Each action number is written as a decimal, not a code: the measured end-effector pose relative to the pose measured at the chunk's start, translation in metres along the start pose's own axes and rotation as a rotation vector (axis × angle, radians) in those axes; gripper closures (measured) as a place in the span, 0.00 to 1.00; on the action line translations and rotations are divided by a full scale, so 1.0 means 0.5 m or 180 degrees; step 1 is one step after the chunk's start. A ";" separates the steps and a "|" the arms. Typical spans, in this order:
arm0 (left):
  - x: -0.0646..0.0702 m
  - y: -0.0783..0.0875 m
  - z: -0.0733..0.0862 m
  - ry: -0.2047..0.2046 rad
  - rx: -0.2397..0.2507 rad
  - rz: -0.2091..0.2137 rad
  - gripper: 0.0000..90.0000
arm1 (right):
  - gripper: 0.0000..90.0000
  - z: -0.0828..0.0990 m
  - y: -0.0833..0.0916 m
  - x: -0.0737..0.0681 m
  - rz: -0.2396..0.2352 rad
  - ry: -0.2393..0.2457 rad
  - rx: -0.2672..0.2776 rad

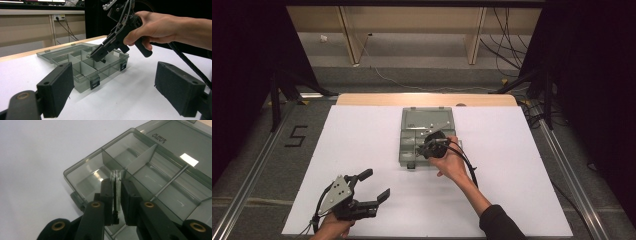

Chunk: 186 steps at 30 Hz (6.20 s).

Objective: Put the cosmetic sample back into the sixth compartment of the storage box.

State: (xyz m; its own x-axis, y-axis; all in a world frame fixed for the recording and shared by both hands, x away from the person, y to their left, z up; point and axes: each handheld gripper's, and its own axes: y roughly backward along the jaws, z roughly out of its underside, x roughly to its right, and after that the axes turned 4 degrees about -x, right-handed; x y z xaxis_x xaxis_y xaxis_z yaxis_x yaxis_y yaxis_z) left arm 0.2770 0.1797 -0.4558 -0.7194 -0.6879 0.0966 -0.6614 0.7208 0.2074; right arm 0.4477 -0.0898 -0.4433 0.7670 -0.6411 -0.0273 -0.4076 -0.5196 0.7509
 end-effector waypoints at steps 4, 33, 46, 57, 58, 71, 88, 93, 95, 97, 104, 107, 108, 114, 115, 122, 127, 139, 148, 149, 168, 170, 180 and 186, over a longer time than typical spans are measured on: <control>0.000 0.000 0.000 -0.0008 0.0010 0.0008 0.17 | 0.84 -0.001 -0.001 -0.001 -0.0003 -0.0038 -0.0046; 0.000 0.001 0.001 -0.0018 -0.0012 0.0008 0.17 | 0.42 -0.027 0.085 -0.026 -0.0144 0.0180 0.0461; 0.000 0.001 0.001 -0.0019 -0.0009 0.0004 0.17 | 0.38 -0.026 0.109 -0.041 -0.0155 0.0272 0.0673; 0.000 0.002 0.000 -0.0022 0.0000 0.0003 0.17 | 0.36 -0.026 0.116 -0.049 -0.0196 0.0325 0.0713; -0.001 0.002 0.000 -0.0020 0.0001 0.0001 0.17 | 0.36 -0.026 0.118 -0.050 -0.0196 0.0326 0.0731; 0.000 0.003 0.001 -0.0009 -0.0043 0.0019 0.17 | 0.34 -0.019 0.137 -0.054 -0.0186 0.0355 0.0819; 0.000 0.002 0.000 -0.0016 0.0004 0.0021 0.17 | 0.29 -0.006 0.153 -0.068 -0.0275 0.0365 0.0934; 0.000 0.002 0.000 -0.0022 0.0008 0.0016 0.17 | 0.29 -0.005 0.159 -0.075 -0.0263 0.0397 0.1018; -0.001 0.002 0.000 -0.0023 0.0002 -0.0009 0.17 | 0.29 -0.004 0.162 -0.077 -0.0290 0.0397 0.1012; -0.001 0.002 0.000 -0.0019 0.0005 -0.0010 0.17 | 0.29 -0.002 0.165 -0.080 -0.0301 0.0393 0.1008; -0.002 0.003 0.000 -0.0043 -0.0013 -0.0013 0.17 | 0.28 0.007 0.170 -0.081 -0.0279 0.0430 0.1019; -0.001 0.002 0.000 -0.0024 0.0005 -0.0007 0.17 | 0.27 0.012 0.174 -0.082 -0.0276 0.0427 0.1054; 0.000 0.002 0.000 -0.0013 0.0010 -0.0007 0.17 | 0.27 0.015 0.176 -0.084 -0.0269 0.0416 0.1093; 0.000 0.002 0.000 -0.0016 0.0011 -0.0005 0.17 | 0.28 0.026 0.186 -0.085 -0.0278 0.0434 0.1143; 0.000 0.002 0.000 -0.0015 0.0010 -0.0006 0.17 | 0.28 0.026 0.186 -0.085 -0.0278 0.0434 0.1143; 0.000 0.002 0.000 -0.0019 0.0009 -0.0007 0.17 | 0.26 0.044 0.193 -0.085 -0.0276 0.0430 0.1175; 0.000 0.002 0.000 -0.0016 0.0009 -0.0009 0.17 | 0.26 0.056 0.197 -0.086 -0.0310 0.0385 0.1232; 0.000 0.002 0.000 -0.0021 0.0010 -0.0012 0.17 | 0.25 0.090 0.206 -0.082 -0.0311 0.0312 0.1324; 0.000 0.002 0.000 -0.0020 0.0011 -0.0015 0.17 | 0.24 0.111 0.215 -0.080 -0.0300 0.0346 0.1454; 0.000 0.002 0.000 -0.0019 0.0011 -0.0016 0.17 | 0.23 0.115 0.216 -0.081 -0.0292 0.0324 0.1454; 0.000 0.002 0.000 -0.0019 0.0013 -0.0020 0.17 | 0.22 0.183 0.237 -0.079 -0.0265 0.0224 0.1477; 0.000 0.002 0.000 -0.0016 0.0010 -0.0020 0.17 | 0.21 0.191 0.235 -0.081 -0.0301 0.0203 0.1505; 0.000 0.002 0.000 -0.0019 0.0006 -0.0013 0.17 | 0.21 0.217 0.244 -0.074 -0.0234 0.0171 0.1558; 0.000 0.002 0.001 -0.0020 0.0005 -0.0010 0.17 | 0.21 0.229 0.247 -0.074 -0.0260 0.0120 0.1497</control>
State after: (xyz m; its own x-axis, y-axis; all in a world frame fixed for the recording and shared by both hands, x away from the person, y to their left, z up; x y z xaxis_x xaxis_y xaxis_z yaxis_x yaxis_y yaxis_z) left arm 0.2760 0.1803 -0.4558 -0.7186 -0.6897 0.0897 -0.6640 0.7187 0.2062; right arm 0.3123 -0.1952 -0.4252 0.8197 -0.5711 -0.0433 -0.5186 -0.7722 0.3671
